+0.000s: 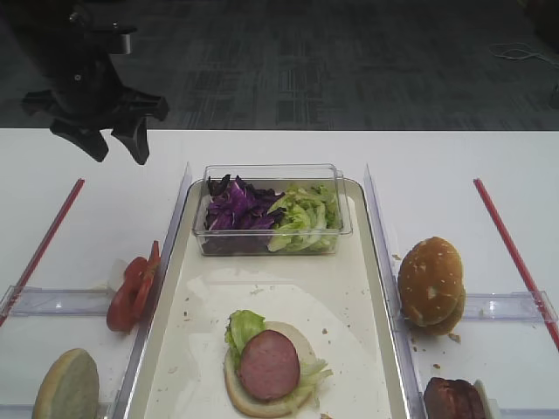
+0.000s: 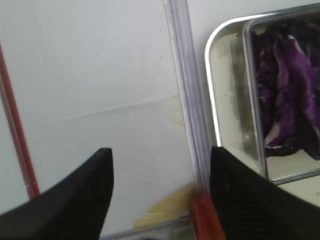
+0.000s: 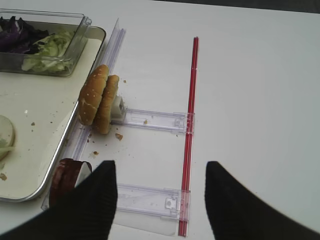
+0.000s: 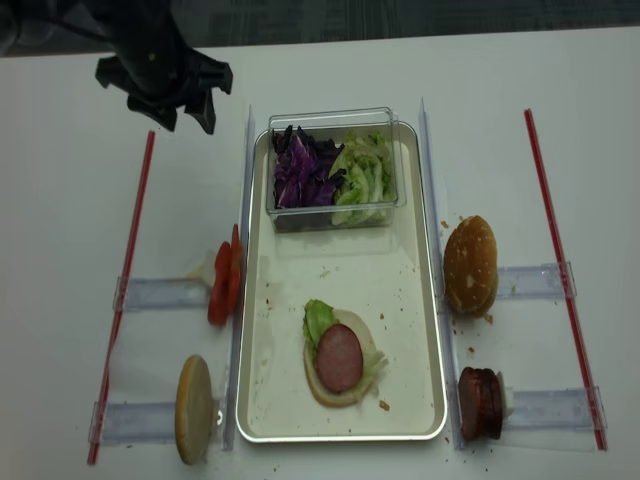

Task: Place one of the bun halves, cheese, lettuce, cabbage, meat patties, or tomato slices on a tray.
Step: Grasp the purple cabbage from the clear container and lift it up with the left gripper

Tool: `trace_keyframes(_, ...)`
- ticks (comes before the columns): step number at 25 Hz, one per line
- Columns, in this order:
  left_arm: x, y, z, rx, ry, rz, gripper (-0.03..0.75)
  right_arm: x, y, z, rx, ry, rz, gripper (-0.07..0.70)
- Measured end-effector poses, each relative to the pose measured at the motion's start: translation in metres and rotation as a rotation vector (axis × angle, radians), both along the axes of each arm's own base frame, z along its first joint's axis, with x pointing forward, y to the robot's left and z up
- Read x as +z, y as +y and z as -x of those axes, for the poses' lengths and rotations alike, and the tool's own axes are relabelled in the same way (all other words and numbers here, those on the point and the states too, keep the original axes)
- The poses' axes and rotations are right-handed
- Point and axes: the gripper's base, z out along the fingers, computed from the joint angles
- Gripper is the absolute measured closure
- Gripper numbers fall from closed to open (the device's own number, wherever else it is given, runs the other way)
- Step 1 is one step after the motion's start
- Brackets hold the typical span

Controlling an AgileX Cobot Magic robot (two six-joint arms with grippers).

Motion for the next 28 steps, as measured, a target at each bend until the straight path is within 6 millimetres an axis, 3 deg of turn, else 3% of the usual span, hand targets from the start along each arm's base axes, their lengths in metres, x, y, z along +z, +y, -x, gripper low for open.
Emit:
trace_keyframes(13, 0.002, -0.066, 0.012, -0.126, -0.053, 0.064, 0.288, 0.000, 0.000, 0.000, 0.000, 0.000, 0.000, 0.226)
trace_keyframes(23, 0.004, -0.089, 0.017, -0.173, -0.095, 0.079, 0.288, 0.000, 0.000, 0.000, 0.000, 0.001, 0.000, 0.226)
trace_keyframes(28, -0.006, -0.100, 0.015, -0.187, -0.072, 0.091, 0.288, 0.000, 0.000, 0.000, -0.001, 0.001, 0.002, 0.226)
